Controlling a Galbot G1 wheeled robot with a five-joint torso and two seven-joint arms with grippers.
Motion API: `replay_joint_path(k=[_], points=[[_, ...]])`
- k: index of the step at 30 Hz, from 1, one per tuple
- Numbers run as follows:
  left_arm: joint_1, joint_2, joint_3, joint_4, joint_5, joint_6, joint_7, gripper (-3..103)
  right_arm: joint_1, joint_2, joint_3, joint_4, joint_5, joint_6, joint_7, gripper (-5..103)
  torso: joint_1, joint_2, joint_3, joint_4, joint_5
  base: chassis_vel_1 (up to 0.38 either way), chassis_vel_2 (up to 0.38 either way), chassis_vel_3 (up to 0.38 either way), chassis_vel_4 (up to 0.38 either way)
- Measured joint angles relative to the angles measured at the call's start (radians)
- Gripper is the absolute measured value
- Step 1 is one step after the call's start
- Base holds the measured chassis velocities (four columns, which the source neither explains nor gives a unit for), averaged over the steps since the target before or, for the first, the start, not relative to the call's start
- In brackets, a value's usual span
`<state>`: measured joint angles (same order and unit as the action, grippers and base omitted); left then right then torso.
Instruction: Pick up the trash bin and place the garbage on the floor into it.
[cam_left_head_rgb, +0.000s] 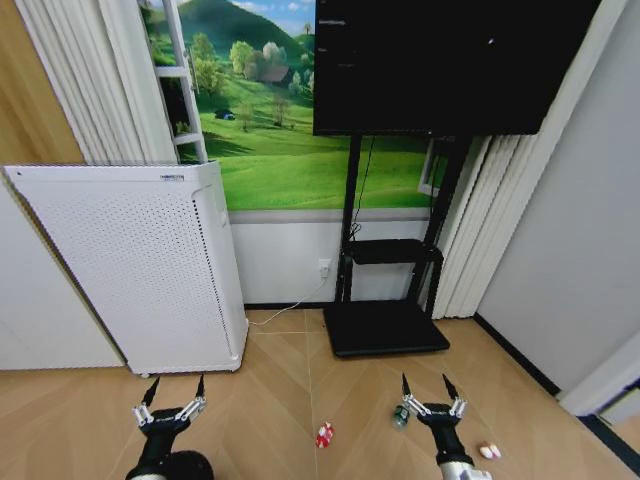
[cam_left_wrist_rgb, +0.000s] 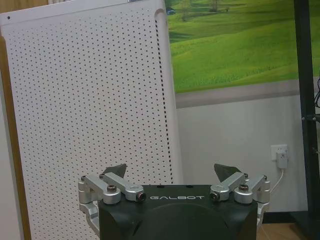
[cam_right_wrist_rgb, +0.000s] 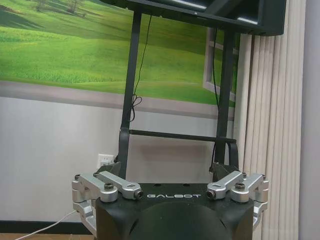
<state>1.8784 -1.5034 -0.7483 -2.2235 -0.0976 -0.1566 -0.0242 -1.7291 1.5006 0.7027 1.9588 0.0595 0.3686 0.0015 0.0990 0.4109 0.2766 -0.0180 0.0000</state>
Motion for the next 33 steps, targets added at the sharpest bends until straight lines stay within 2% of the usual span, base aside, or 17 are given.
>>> replay_joint_path(k=[20,28,33], points=[[0.026,-0.012,0.001,-0.034,0.004,-0.008,-0.003,99,-0.002,0.003,-0.008,-0.007,-0.009,-0.003,0.006,100,-0.030,-0.088,-0.058,0.0000,0.0000,0.000,0.000,0.000,0.000],[0.031,-0.024,0.002,-0.035,0.013,-0.011,-0.003,99,-0.007,0.002,-0.010,-0.008,-0.015,-0.002,0.009,100,-0.041,-0.114,-0.073,0.0000,0.0000,0.000,0.000,0.000,0.000],[0.032,-0.035,0.005,-0.034,0.025,-0.015,-0.003,99,-0.008,0.004,-0.013,-0.018,-0.017,0.018,0.026,100,-0.047,-0.137,-0.091,-0.0001,0.0000,0.000,0.000,0.000,0.000]])
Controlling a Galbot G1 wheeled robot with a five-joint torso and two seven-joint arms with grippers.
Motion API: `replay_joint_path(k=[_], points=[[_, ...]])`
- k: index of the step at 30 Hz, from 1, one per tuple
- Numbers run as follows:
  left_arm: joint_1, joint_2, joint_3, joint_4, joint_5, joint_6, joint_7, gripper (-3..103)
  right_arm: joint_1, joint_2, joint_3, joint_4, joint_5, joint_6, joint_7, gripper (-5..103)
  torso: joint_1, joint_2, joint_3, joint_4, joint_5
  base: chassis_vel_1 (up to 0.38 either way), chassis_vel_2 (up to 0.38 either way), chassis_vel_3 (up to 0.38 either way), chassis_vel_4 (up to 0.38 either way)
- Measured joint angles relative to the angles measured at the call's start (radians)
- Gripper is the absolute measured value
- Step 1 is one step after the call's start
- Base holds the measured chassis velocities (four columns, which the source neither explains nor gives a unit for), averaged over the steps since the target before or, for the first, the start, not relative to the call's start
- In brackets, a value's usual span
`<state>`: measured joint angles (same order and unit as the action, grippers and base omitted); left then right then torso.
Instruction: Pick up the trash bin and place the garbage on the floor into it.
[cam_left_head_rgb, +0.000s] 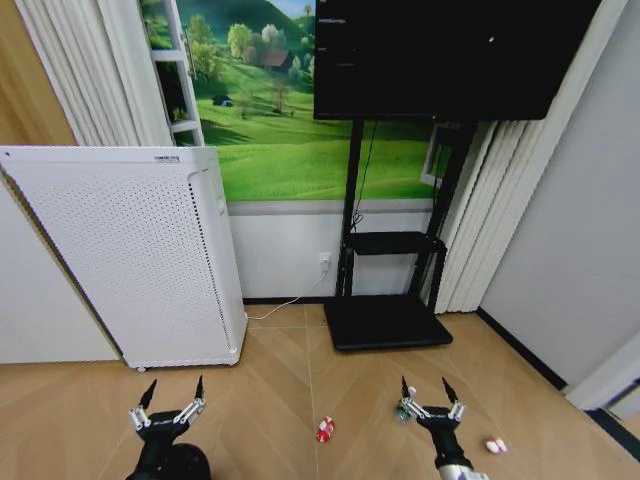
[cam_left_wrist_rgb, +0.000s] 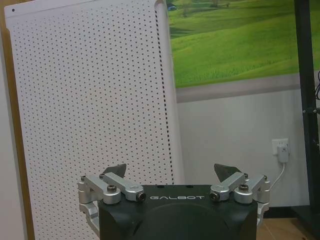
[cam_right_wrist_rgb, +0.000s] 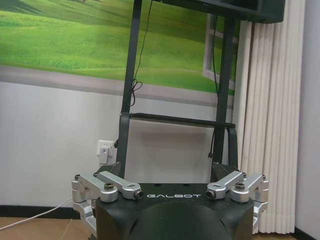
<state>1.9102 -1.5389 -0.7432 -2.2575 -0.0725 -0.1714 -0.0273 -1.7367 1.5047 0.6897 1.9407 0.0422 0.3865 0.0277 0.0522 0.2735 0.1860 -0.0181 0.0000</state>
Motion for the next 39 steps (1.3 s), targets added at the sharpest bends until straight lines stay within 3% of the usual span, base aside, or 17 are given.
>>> replay_joint_path(k=[25,28,35,39], points=[[-0.009,-0.022,-0.006,0.038,0.013,-0.002,0.000,99,0.031,-0.006,-0.014,-0.031,-0.040,0.005,0.028,100,-0.026,-0.093,-0.067,0.0001,-0.0001,0.000,0.000,0.000,0.000],[-0.012,-0.022,-0.002,0.042,0.016,-0.002,0.000,95,0.030,-0.003,-0.014,-0.035,-0.040,0.005,0.027,100,-0.030,-0.110,-0.080,0.0001,-0.0001,0.000,0.000,0.000,0.000],[-0.013,-0.021,-0.003,0.043,0.017,-0.002,0.000,101,0.031,0.002,-0.018,-0.040,-0.043,0.006,0.027,100,-0.036,-0.135,-0.099,0.0001,0.0000,0.000,0.000,0.000,0.000],[-0.015,-0.018,-0.005,0.045,0.015,0.001,-0.001,97,0.031,0.003,-0.021,-0.040,-0.045,0.006,0.027,100,-0.040,-0.152,-0.112,0.0001,0.0000,0.000,0.000,0.000,0.000]])
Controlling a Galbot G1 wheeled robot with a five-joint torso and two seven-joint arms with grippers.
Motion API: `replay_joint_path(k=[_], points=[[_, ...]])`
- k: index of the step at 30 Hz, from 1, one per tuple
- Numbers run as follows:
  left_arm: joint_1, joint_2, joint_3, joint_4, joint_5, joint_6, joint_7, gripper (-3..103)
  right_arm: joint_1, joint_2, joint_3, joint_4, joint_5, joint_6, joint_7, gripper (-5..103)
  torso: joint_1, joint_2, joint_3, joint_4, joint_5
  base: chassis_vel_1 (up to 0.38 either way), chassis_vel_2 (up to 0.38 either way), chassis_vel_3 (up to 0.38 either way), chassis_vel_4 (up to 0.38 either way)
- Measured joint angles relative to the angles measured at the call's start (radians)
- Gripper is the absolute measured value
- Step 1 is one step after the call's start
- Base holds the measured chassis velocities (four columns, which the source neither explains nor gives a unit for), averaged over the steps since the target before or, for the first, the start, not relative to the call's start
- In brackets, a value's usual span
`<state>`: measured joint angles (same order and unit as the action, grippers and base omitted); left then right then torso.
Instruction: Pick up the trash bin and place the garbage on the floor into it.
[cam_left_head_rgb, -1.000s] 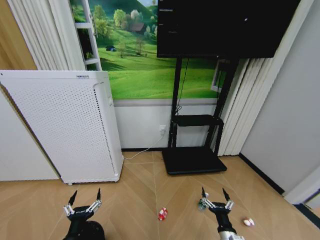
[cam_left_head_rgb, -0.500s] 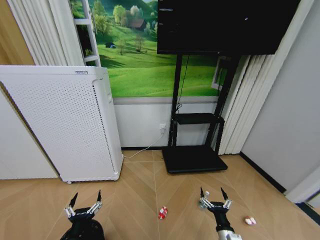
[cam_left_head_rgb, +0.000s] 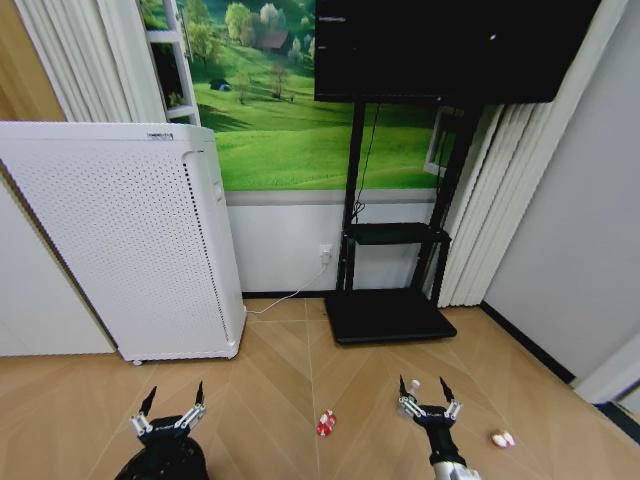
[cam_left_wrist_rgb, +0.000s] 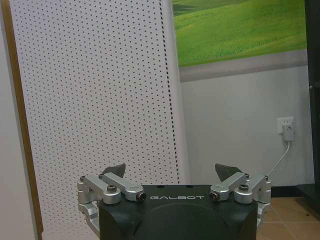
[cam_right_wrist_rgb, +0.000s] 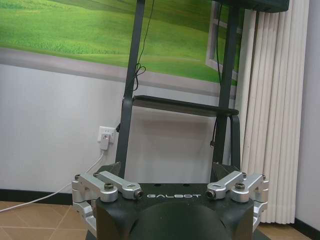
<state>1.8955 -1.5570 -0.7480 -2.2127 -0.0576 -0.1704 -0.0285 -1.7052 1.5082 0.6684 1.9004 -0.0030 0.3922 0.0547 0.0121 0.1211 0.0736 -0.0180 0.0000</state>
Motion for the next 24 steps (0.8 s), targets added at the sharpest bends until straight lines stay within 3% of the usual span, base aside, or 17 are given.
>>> replay_joint_path(k=[9,10,11,12,13,14,15,16,17,18,19,20,22,23,24], points=[[0.024,0.004,-0.008,0.009,0.009,-0.014,-0.045,100,0.006,0.000,0.000,-0.013,0.002,0.002,0.000,100,-0.004,-0.025,-0.021,0.0000,-0.0002,0.000,0.000,0.000,0.000],[0.042,0.009,-0.017,-0.015,0.023,0.005,-0.105,100,0.009,0.000,0.000,-0.016,0.004,0.002,0.000,100,-0.004,-0.026,-0.021,-0.0001,-0.0008,0.000,0.000,0.000,0.000],[0.094,0.024,-0.044,-0.104,-0.004,0.083,-0.192,100,0.017,0.001,0.001,-0.018,0.010,0.001,0.000,100,-0.004,-0.026,-0.022,0.0000,0.0000,0.000,0.000,0.000,0.000],[0.122,0.035,-0.058,-0.148,-0.055,0.139,-0.229,100,0.023,0.002,0.001,-0.020,0.014,0.000,0.000,100,-0.004,-0.026,-0.022,0.0000,0.0004,0.000,0.000,0.000,0.000],[0.122,0.035,-0.058,-0.148,-0.055,0.139,-0.229,100,0.023,0.002,0.001,-0.020,0.014,0.000,0.000,100,-0.004,-0.026,-0.022,0.0000,0.0004,0.000,0.000,0.000,0.000],[0.157,0.050,-0.074,-0.192,-0.129,0.210,-0.267,100,0.030,0.003,0.002,-0.024,0.018,-0.001,0.000,100,-0.004,-0.026,-0.022,0.0000,0.0005,0.000,0.000,0.000,0.000],[0.217,0.074,-0.120,-0.248,-0.286,0.328,-0.314,100,0.049,0.004,0.003,-0.036,0.024,-0.002,0.000,100,-0.004,-0.025,-0.022,0.0004,0.0002,0.000,0.000,0.000,0.000],[0.217,0.074,-0.120,-0.248,-0.286,0.328,-0.314,100,0.049,0.004,0.003,-0.036,0.024,-0.002,0.000,100,-0.004,-0.025,-0.022,0.0004,0.0002,0.000,0.000,0.000,0.000],[0.258,0.099,-0.164,-0.274,-0.409,0.404,-0.346,100,0.064,0.004,0.002,-0.047,0.027,-0.002,0.000,100,-0.004,-0.025,-0.021,0.0002,0.0002,0.000,0.000,0.000,0.000],[0.258,0.099,-0.164,-0.274,-0.409,0.404,-0.346,100,0.064,0.004,0.002,-0.047,0.027,-0.002,0.000,100,-0.004,-0.025,-0.021,0.0002,0.0002,0.000,0.000,0.000,0.000],[0.295,0.116,-0.202,-0.285,-0.485,0.450,-0.360,100,0.077,0.003,0.001,-0.057,0.031,-0.002,0.000,100,-0.003,-0.024,-0.021,-0.0002,-0.0005,0.000,0.000,0.000,0.000],[0.295,0.116,-0.202,-0.285,-0.485,0.450,-0.360,100,0.077,0.003,0.001,-0.057,0.031,-0.002,0.000,100,-0.003,-0.024,-0.021,-0.0002,-0.0005,0.000,0.000,0.000,0.000],[0.426,0.174,-0.316,-0.287,-0.693,0.541,-0.363,100,0.111,0.002,-0.003,-0.083,0.042,-0.002,0.000,100,-0.003,-0.022,-0.020,0.0004,-0.0001,0.000,0.000,0.000,0.000],[0.426,0.174,-0.316,-0.287,-0.693,0.541,-0.363,100,0.111,0.002,-0.003,-0.083,0.042,-0.002,0.000,100,-0.003,-0.022,-0.020,0.0004,-0.0001,0.000,0.000,0.000,0.000],[0.479,0.202,-0.356,-0.287,-0.770,0.566,-0.360,100,0.129,0.002,-0.005,-0.098,0.048,0.000,0.001,100,-0.003,-0.022,-0.019,0.0001,-0.0001,0.000,0.000,0.000,0.000]])
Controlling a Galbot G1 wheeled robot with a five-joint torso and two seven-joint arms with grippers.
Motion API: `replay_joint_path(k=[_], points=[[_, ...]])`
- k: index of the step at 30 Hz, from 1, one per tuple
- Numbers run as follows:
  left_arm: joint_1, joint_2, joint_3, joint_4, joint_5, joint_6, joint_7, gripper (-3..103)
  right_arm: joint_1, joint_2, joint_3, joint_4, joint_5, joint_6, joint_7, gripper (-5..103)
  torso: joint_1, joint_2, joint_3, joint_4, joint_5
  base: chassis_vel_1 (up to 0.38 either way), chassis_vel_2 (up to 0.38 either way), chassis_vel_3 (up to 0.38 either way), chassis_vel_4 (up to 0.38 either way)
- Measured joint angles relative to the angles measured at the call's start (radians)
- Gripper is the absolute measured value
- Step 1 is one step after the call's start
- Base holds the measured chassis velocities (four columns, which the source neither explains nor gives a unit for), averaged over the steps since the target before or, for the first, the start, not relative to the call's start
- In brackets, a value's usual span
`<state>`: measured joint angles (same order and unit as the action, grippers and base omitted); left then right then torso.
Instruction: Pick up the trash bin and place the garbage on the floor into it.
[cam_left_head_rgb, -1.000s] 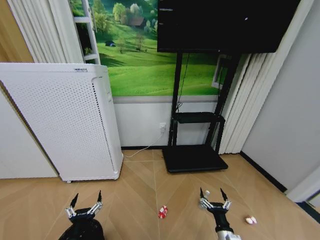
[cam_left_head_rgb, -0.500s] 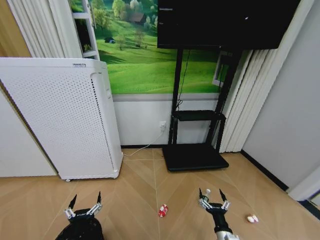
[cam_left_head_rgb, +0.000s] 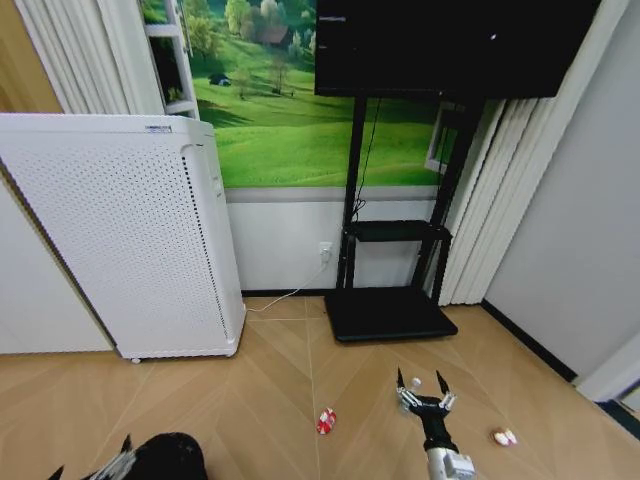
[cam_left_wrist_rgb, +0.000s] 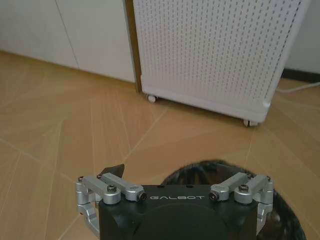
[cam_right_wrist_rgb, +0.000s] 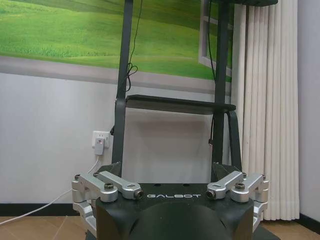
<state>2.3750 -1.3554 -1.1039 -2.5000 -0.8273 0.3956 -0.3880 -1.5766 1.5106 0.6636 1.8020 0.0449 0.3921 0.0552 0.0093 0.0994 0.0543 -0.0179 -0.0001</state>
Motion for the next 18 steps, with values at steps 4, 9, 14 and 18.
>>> replay_joint_path(k=[4,9,14,18], points=[[0.106,0.030,-0.046,-0.008,-0.145,0.056,-0.007,101,0.045,0.004,-0.003,-0.040,0.014,0.007,0.000,100,0.001,0.001,0.001,-0.0003,-0.0002,0.000,0.000,0.000,0.000],[0.170,0.009,-0.038,-0.007,-0.189,0.073,-0.022,100,0.085,0.014,-0.002,-0.077,0.043,0.009,0.000,100,0.001,0.003,0.002,0.0001,0.0005,0.000,0.000,0.000,0.000],[0.147,0.005,0.000,0.013,-0.240,0.132,-0.045,96,0.101,0.005,0.000,-0.122,0.074,0.021,-0.015,100,0.001,0.004,0.003,0.0000,-0.0002,0.000,0.000,0.000,0.000],[0.073,0.017,0.013,0.042,-0.264,0.183,-0.061,99,0.081,-0.007,0.007,-0.138,0.089,0.045,-0.024,100,0.001,0.005,0.004,-0.0003,0.0000,0.000,0.000,0.000,0.000]])
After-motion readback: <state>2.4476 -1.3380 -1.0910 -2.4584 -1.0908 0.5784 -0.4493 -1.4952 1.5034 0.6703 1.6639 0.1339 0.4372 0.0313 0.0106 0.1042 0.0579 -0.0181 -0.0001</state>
